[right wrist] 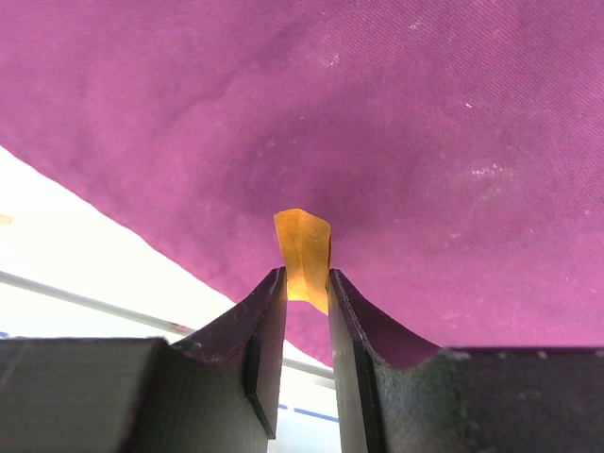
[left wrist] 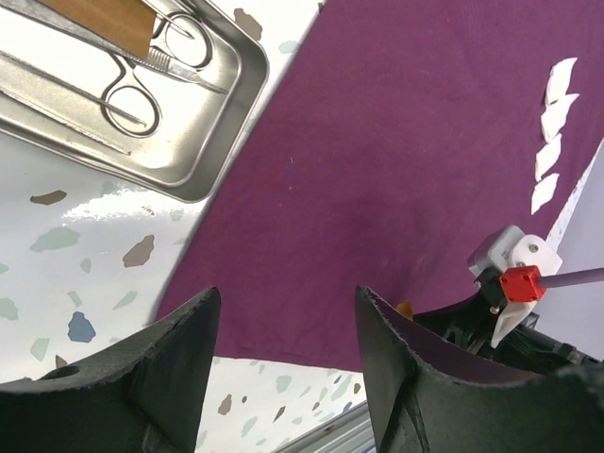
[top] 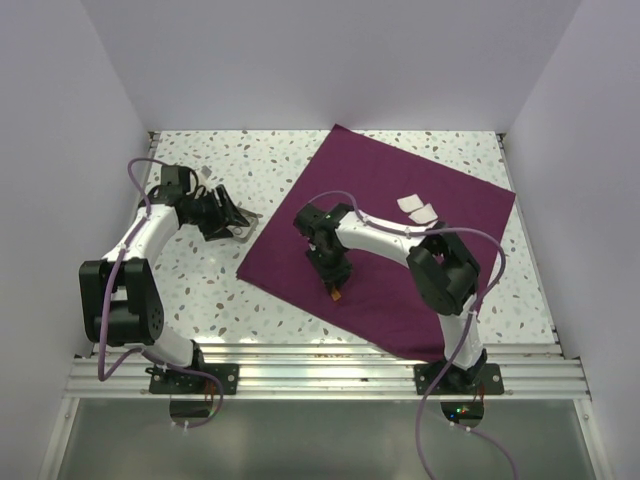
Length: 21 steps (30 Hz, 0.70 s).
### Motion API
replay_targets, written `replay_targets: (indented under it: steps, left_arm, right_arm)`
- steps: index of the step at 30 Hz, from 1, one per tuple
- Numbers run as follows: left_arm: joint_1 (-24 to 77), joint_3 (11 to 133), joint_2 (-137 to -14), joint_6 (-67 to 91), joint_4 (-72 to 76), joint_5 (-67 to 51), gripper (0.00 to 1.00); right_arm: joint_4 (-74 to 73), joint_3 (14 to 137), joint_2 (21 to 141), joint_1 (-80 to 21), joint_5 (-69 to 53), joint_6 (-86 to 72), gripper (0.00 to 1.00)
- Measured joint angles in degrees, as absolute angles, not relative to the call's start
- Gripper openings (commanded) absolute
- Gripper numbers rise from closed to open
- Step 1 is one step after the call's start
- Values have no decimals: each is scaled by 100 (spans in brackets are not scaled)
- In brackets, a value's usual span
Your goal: Prepare the surgical pack
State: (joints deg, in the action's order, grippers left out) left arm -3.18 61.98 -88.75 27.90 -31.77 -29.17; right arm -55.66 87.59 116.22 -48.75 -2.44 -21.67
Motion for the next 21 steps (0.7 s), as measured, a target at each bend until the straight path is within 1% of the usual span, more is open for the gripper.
replay_targets:
  steps: [5,10,12,13,16,21]
  left_arm:
    - [-235,6169,-8875,2788,-3048,-3190,64]
    - [200,6077,-9096,2812,-2709,-3935,64]
    - [458,5948,-9231,2897,-2491,-4257,62]
    - [589,5848,-9286,2969,-2366,-4438,59]
    - [899,5487,-9358,3223,-1914,-4950,55]
    - [1253,5168,-9474,3496,-1415,-5754,54]
  right_arm:
    - [-5533,8761,11467,-4875,-274,-2086,28]
    - [-5428,8761,11218,-4873,-563,-1887,29]
    - [-5380,8761,11052,-4875,-705,-1820,29]
    - [-5354,8761,10969,-4875,-751,-1791,30]
    - [-5280,8761,10744,-4873,-888,-1739,30]
    - [-5168,8772,10519,-4873,-1022,-1682,30]
